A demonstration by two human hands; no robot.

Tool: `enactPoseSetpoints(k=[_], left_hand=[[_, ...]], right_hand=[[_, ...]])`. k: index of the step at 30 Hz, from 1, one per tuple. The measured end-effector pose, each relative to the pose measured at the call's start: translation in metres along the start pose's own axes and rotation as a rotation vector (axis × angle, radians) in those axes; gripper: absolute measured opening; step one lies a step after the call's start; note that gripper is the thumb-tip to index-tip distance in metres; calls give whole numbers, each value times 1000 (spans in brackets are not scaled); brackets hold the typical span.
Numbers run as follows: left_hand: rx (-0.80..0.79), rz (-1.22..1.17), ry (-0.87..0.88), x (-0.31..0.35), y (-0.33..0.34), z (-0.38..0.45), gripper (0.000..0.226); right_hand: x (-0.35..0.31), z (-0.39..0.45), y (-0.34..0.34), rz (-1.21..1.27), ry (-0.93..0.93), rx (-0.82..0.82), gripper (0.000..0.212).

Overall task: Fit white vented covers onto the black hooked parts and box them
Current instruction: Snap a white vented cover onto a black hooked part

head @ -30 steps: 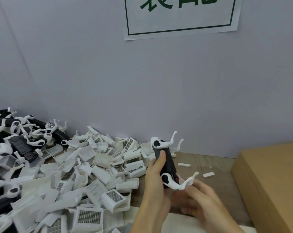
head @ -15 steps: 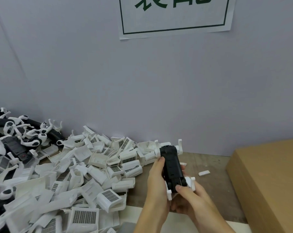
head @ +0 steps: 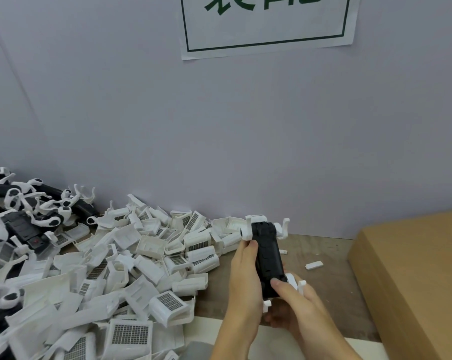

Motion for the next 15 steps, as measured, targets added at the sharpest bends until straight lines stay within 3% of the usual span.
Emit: enactPoseSetpoints(k=[2, 5, 12, 15], left_hand=[[5, 6, 1, 1, 0, -1, 30], [12, 15, -26, -3, -1, 0, 33], [1, -44, -139, -11, -4, 4, 47], [0, -18, -125, -13, -4, 6, 50]], right_hand=[[1, 1, 0, -21, -5, 7, 39], [5, 3, -2, -53, -1, 31, 19], [2, 1, 0, 18, 1, 11, 25], [6, 1, -3, -30, 19, 70, 17]])
Point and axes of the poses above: each hand's wrist, its own z-axis towards the middle knuckle, its own y-axis out of the palm, x = y × z, the point moved 5 cm from there along z, towards the middle knuckle
